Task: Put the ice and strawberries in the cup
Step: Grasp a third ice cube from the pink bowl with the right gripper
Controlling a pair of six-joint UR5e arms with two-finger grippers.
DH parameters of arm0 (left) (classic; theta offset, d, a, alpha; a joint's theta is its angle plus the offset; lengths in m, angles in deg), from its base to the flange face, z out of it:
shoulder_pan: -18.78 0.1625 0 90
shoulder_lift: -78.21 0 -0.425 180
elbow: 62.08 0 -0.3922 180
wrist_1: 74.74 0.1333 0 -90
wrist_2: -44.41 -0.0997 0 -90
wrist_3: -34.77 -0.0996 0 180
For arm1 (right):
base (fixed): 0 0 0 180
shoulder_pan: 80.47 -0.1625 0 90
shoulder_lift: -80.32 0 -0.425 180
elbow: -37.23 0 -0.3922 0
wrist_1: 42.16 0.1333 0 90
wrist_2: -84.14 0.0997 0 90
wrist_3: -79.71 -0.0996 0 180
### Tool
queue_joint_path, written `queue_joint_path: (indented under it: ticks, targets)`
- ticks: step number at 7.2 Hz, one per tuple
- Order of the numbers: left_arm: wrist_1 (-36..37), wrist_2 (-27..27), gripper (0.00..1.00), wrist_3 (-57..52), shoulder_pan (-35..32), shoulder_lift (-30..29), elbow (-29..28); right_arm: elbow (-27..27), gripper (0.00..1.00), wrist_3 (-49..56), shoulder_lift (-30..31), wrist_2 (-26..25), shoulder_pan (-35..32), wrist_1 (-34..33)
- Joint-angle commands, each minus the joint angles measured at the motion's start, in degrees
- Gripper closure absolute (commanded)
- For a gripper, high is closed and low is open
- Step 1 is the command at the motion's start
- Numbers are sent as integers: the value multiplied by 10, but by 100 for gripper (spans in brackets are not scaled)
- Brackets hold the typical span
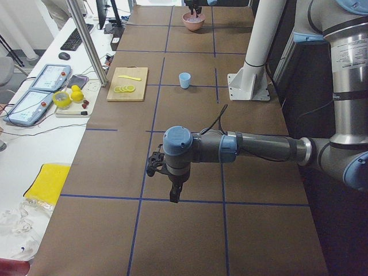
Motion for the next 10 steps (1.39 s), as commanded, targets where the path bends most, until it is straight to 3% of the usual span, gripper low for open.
queue_joint_path:
  ticks: [1,4,7,10]
  targets:
    - [0,0,0,0,1,0,0,-1,40,-1,0,0,10,-11]
    - [0,0,0,0,0,0,0,0,46,-1,1,-1,11,-18]
    - [0,0,0,0,1,0,0,4,97,7,1,0,11,-17]
    - [0,1,0,0,1,0,1,24,98,5,-10,10,-5,-34]
